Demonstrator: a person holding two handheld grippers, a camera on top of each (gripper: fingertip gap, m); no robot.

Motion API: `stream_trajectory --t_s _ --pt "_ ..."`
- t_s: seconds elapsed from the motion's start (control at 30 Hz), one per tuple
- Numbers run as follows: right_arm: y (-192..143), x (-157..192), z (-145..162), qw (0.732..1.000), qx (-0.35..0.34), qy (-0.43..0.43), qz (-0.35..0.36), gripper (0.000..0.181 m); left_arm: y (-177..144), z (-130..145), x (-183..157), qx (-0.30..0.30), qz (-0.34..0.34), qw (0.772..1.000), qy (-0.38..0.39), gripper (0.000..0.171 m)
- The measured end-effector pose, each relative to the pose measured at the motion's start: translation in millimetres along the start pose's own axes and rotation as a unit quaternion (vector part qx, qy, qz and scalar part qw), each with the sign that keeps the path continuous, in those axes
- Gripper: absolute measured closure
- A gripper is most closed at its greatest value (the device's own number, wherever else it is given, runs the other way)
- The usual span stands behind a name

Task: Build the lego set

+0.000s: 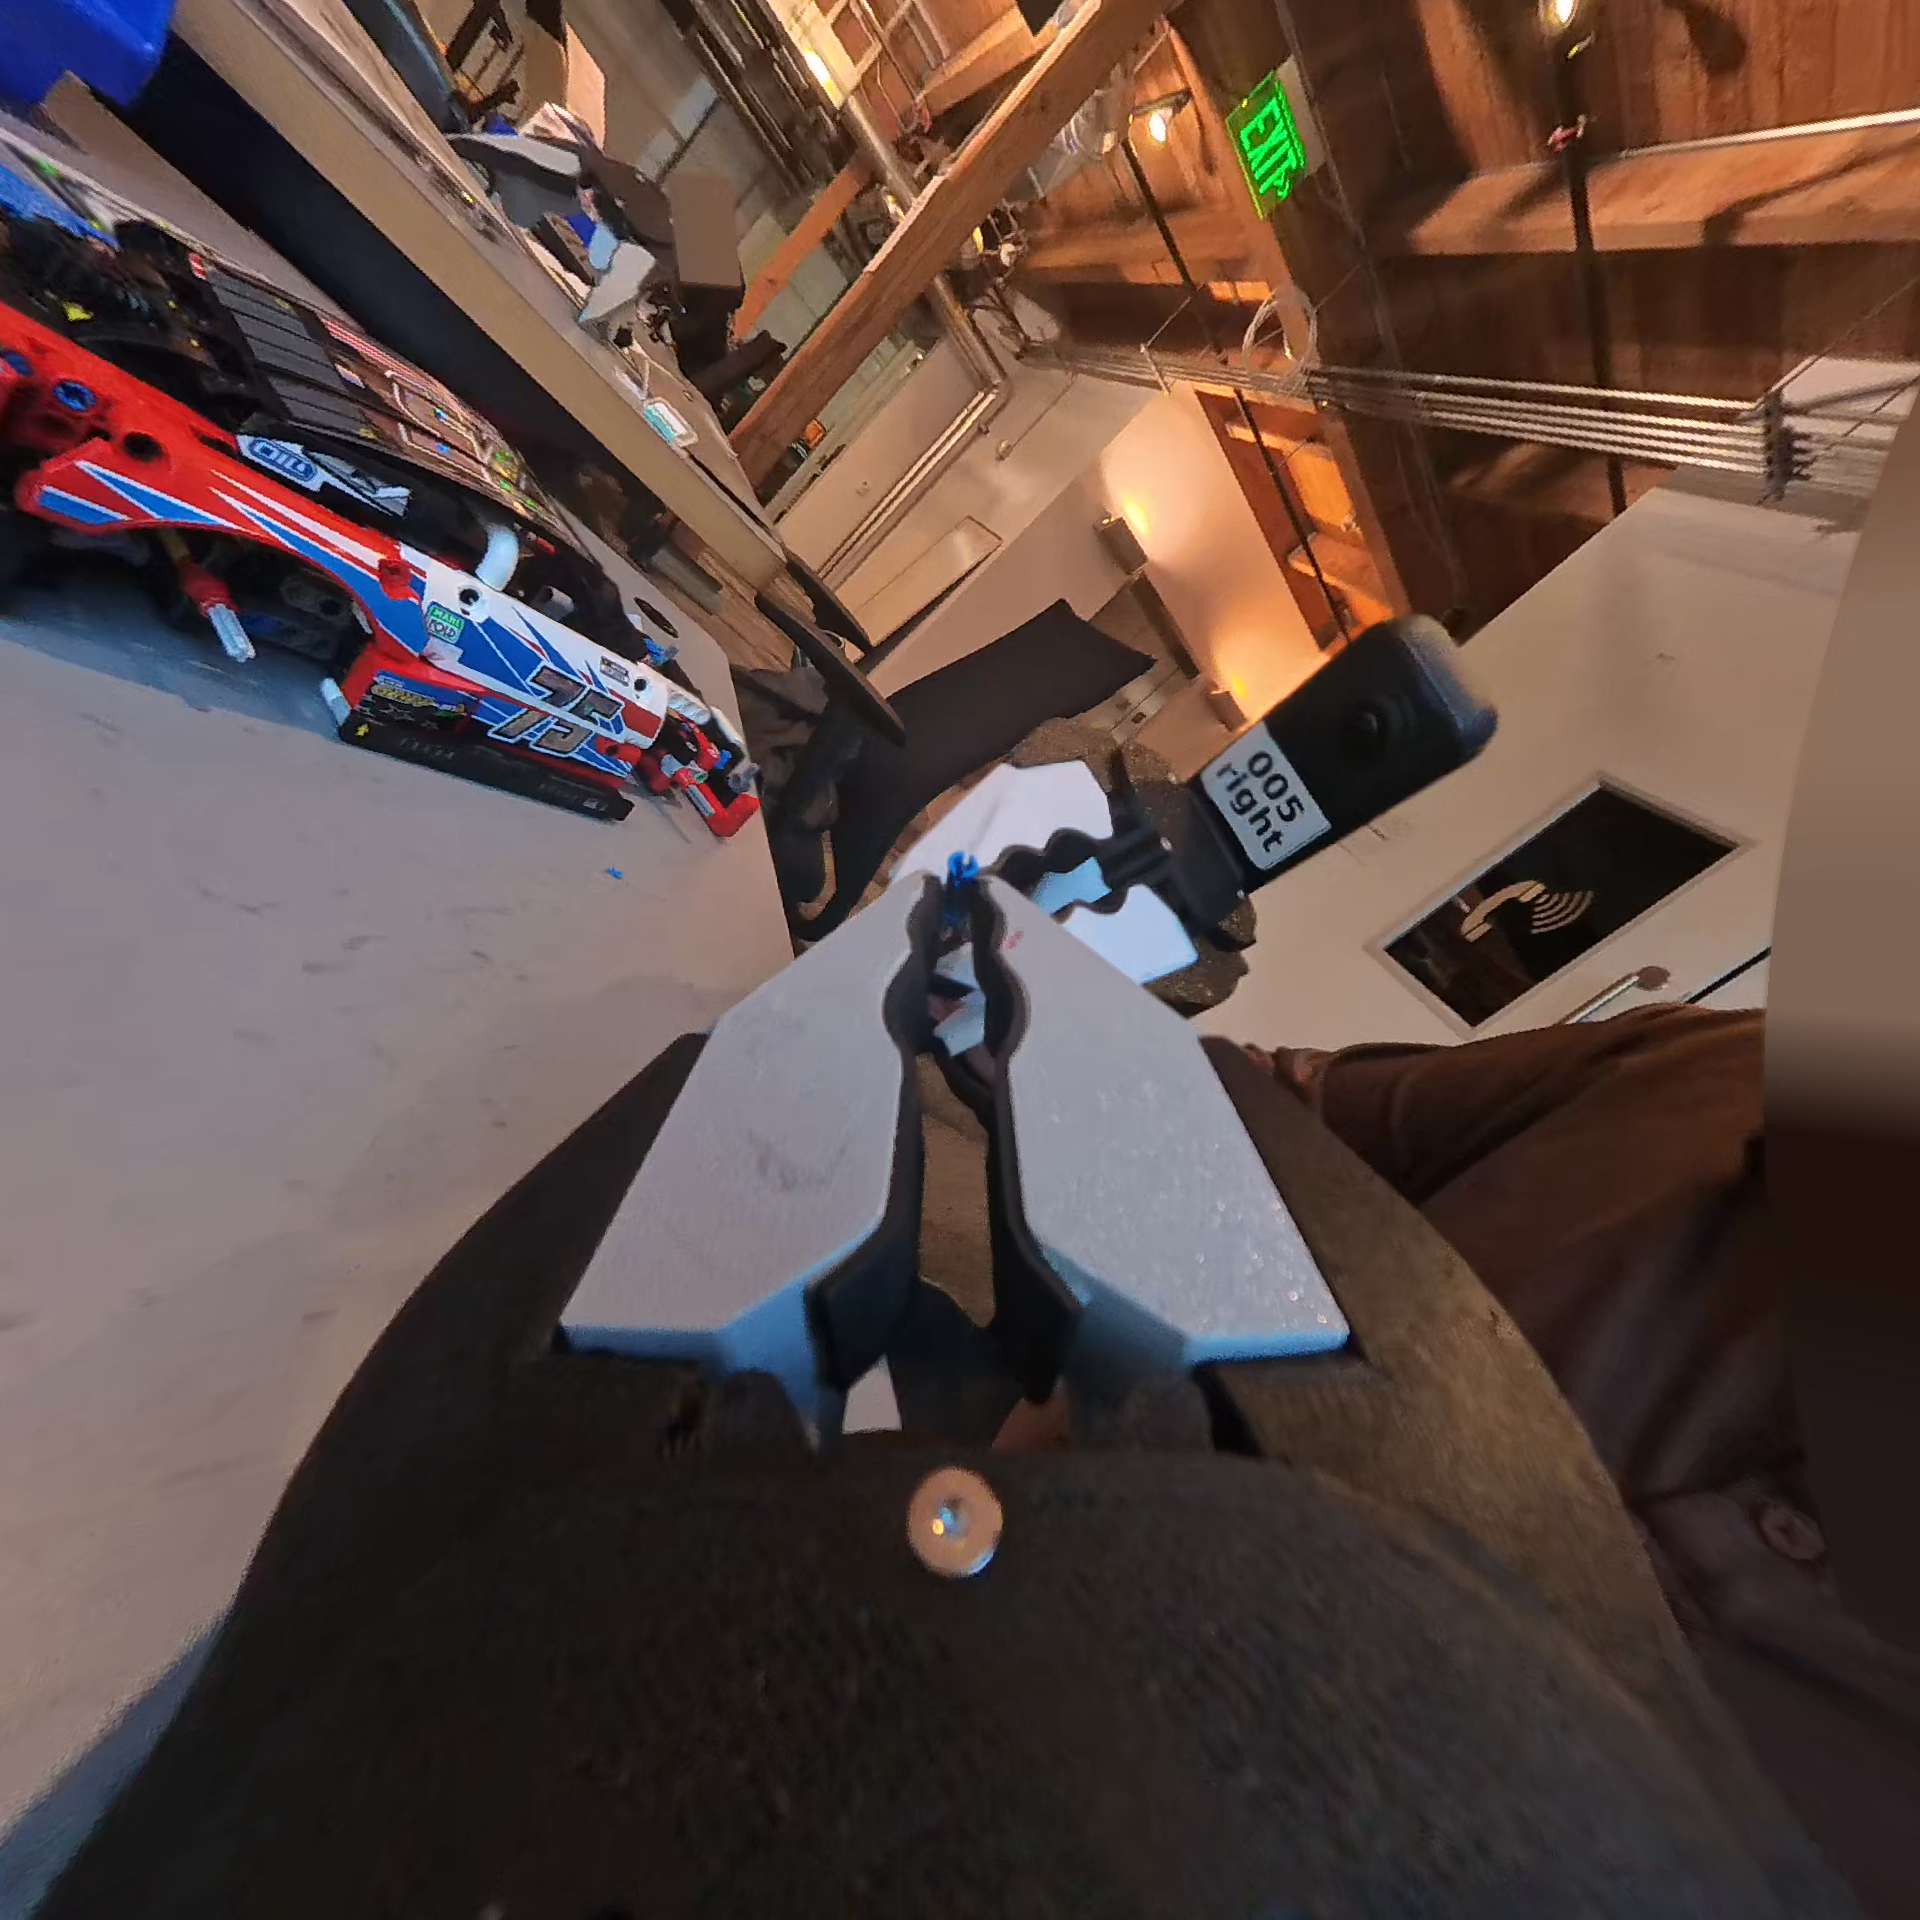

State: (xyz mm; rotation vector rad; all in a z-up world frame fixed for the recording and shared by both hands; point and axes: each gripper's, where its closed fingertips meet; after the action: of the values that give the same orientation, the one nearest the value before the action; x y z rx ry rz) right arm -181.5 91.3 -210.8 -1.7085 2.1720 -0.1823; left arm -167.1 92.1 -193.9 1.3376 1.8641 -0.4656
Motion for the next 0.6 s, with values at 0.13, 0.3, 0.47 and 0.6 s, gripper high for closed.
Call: stream_trajectory --t_s 0.13,0.3,0.47,0.6 --pt "0.1 4.3 -1.4 1.0 -0.006 0.009 -0.008 0.174 0.8 0.7 1.0 0.002 -0.017 1.0 0.025 0.169" --pt "0.5 4.8 -0.8 0.999 -0.01 0.037 -0.022 0.173 0.9 1.4 2.7 0.009 -0.042 0.997 0.062 0.169" --pt "-1.6 4.2 -2.4 0.988 -0.036 0.132 -0.07 0.177 2.3 2.3 1.6 0.011 -0.052 0.995 0.088 0.169" --pt "-0.7 5.7 1.9 0.977 -0.038 0.181 -0.106 0.178 2.3 5.0 5.2 0.021 -0.069 0.992 0.099 0.169"
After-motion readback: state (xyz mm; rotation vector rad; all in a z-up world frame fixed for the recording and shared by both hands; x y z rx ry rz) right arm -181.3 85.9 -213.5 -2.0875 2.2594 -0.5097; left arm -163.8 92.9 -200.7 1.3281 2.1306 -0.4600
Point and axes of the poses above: each gripper's, where its closed fingertips meet, y out along the fingers, z out of its underside, x = y × z across the jaws, and after that the axes turned 3 degrees about -y, right-handed
